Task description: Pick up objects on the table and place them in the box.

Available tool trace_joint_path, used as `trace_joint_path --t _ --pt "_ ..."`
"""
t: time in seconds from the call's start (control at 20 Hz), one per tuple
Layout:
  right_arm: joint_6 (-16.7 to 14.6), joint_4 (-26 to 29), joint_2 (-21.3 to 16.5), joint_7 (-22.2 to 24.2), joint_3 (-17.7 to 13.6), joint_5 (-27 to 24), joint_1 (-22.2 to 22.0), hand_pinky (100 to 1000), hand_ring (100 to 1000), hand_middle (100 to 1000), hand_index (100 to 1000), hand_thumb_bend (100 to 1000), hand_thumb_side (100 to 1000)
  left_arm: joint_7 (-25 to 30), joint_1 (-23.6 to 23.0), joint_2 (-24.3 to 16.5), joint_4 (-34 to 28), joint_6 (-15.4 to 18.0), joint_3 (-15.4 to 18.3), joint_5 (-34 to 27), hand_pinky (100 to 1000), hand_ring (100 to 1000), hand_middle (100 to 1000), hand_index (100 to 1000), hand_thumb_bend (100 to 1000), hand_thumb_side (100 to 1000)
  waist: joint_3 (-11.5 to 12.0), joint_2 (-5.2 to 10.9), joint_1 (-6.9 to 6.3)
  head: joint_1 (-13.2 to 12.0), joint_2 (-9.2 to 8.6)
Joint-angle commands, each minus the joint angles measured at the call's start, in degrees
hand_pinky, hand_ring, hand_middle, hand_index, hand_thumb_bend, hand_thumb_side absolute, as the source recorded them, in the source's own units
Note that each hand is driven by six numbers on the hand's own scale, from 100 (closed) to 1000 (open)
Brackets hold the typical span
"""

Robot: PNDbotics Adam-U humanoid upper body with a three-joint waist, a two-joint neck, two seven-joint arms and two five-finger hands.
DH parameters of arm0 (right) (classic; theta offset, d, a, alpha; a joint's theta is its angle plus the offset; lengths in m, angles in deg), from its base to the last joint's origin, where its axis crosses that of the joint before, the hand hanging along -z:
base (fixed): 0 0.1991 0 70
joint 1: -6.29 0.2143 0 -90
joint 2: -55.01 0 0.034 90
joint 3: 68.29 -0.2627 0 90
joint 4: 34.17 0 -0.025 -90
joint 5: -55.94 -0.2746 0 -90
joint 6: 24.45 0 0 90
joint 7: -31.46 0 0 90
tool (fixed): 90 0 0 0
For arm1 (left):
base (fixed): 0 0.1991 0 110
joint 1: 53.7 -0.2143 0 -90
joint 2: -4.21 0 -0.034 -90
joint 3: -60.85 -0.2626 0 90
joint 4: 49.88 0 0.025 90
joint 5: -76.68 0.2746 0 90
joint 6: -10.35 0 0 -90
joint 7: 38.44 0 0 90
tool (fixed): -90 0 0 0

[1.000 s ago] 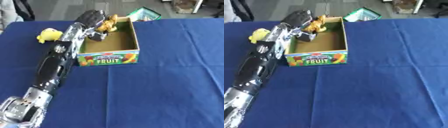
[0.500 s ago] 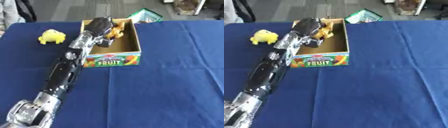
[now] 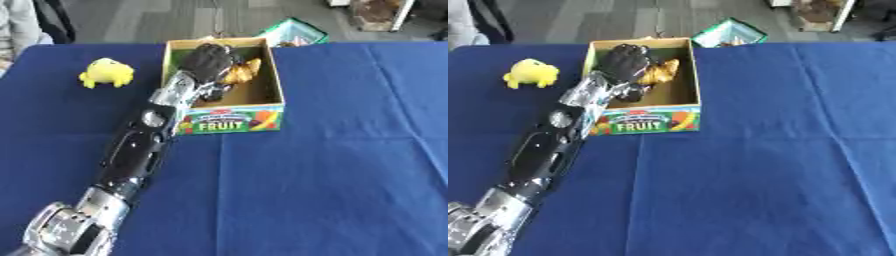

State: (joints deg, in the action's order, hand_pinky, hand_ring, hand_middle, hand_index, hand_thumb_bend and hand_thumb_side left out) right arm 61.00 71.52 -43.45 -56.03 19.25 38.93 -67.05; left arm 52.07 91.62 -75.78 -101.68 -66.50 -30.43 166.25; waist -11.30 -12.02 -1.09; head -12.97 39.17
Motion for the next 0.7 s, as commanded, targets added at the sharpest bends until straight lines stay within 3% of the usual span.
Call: trace_joint_path --t 0.05,0.15,0.35,0.55,0.7 --pt "-0.2 0.9 -1.0 0.2 -0.5 -0.3 0.6 620 584 608 819 100 321 3.6 1.0 -0.3 -0.5 1.2 -0.2 0.0 715 654 658 829 461 230 -0.1 0.86 0.23 -0.2 -0.40" --pt "-0.2 0.9 -1.0 0.2 -0.5 -0.3 0.6 620 584 608 819 100 321 6.0 1.0 -0.3 -0.6 1.6 -0.2 -0.3 747 710 702 840 652 365 -0.1 0.88 0.22 -0.3 -0.34" --pt "-0.2 0.8 -1.0 0.2 -0.5 -0.3 0.6 620 584 608 819 100 321 8.8 1.1 -0.4 -1.0 1.8 -0.1 -0.9 792 773 768 854 869 484 -0.1 0.90 0.20 -0.5 -0.30" --pt "-0.2 0.8 -1.0 0.2 -0.6 -0.3 0.5 620 584 607 819 100 321 10.0 1.1 -0.4 -1.5 1.6 0.2 -2.0 821 805 797 862 1000 547 -0.1 0.90 0.24 -0.5 -0.32" --pt "-0.2 0.7 -1.0 0.2 -0.6 -0.3 0.5 620 584 607 820 100 320 10.4 1.1 -0.6 -2.2 1.3 0.5 -3.2 849 824 814 868 1000 586 0.0 0.92 0.27 -0.6 -0.31"
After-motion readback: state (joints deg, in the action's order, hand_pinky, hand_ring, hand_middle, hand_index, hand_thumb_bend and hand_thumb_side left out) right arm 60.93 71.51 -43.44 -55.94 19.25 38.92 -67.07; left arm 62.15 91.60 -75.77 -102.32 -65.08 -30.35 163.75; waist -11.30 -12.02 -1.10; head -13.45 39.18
